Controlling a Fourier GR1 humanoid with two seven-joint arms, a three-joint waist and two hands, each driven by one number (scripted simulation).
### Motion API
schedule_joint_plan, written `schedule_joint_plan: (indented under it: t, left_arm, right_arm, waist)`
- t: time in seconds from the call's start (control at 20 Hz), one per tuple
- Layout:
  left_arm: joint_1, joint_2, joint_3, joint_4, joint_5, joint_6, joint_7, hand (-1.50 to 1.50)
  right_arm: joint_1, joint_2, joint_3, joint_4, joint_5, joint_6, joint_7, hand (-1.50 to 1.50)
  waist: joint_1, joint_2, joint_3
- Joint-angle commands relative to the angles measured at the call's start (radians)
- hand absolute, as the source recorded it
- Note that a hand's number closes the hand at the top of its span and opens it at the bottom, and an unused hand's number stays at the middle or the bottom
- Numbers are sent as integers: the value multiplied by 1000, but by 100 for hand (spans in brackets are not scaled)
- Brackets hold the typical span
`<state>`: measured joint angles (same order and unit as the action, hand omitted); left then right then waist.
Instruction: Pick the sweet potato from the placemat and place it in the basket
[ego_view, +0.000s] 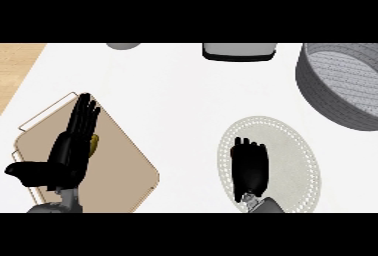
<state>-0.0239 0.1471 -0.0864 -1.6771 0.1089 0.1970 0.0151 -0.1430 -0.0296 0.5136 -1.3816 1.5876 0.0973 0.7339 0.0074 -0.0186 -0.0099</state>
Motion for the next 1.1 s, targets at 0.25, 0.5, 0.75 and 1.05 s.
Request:
schedule_joint_plan:
  t: [0.25, 0.5, 0.75, 1.05]
  left_arm:
    - [-18, -25, -4, 25, -33, 11, -5, 0]
    - [32, -23, -10, -27, -15, -13, -8, 0]
    - [-27, -32, -20, -7, -11, -24, -19, 0]
    - [-66, -41, -31, -2, -23, -8, 34, 0]
  right_arm:
    - [43, -68, 56, 34, 74, -2, -43, 150]
    - [-148, 22, -189, 188, -65, -72, -41, 150]
    - [-319, 30, -489, 242, -295, -61, 69, 150]
    - [-535, 15, -640, 432, -353, -314, 32, 150]
  waist:
    - [-8, 18, 10]
    - [17, 25, 12]
    - [59, 58, 17]
    - [66, 50, 15]
